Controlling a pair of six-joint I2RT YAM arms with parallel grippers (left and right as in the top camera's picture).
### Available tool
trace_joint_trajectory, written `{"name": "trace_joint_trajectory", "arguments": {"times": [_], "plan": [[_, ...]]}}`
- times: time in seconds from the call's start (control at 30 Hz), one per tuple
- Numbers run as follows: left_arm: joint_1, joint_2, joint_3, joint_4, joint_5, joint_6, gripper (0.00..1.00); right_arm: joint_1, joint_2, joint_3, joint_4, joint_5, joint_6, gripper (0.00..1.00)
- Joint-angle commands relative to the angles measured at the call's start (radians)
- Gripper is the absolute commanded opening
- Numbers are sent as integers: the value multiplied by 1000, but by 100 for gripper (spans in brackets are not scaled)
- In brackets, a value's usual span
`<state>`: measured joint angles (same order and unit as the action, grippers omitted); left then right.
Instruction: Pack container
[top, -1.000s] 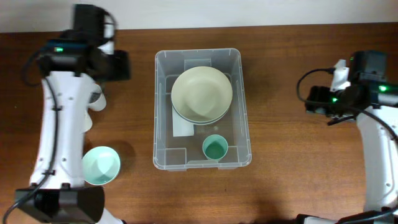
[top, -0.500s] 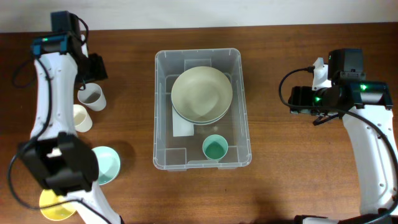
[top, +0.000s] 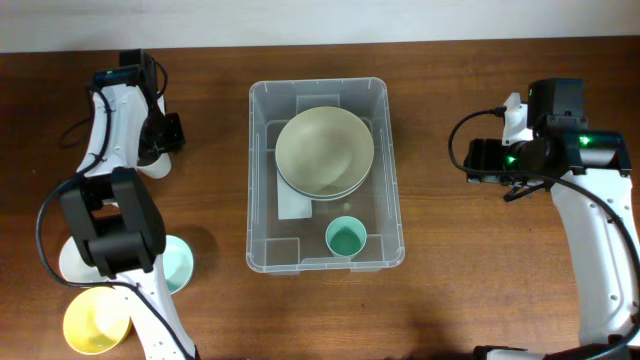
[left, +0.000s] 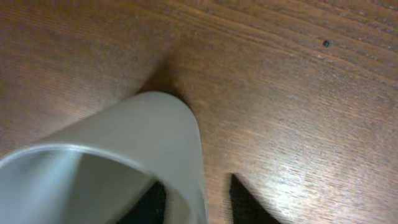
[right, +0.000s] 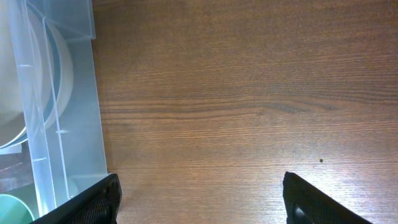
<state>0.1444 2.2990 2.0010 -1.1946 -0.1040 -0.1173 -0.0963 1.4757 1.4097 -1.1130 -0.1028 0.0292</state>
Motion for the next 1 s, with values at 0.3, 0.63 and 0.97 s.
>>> {"name": "trace_joint_trajectory", "arguments": {"times": [0.3, 0.63, 0.97], "plan": [[-51, 10, 33, 30, 9, 3, 0, 5, -3, -2, 3, 10, 0, 79], [-232, -194, 361, -217, 14, 2, 0, 5, -3, -2, -8, 35, 2, 79], [-582, -317, 369, -439, 116, -28, 0, 3, -3, -2, -22, 69, 44, 79]]}}
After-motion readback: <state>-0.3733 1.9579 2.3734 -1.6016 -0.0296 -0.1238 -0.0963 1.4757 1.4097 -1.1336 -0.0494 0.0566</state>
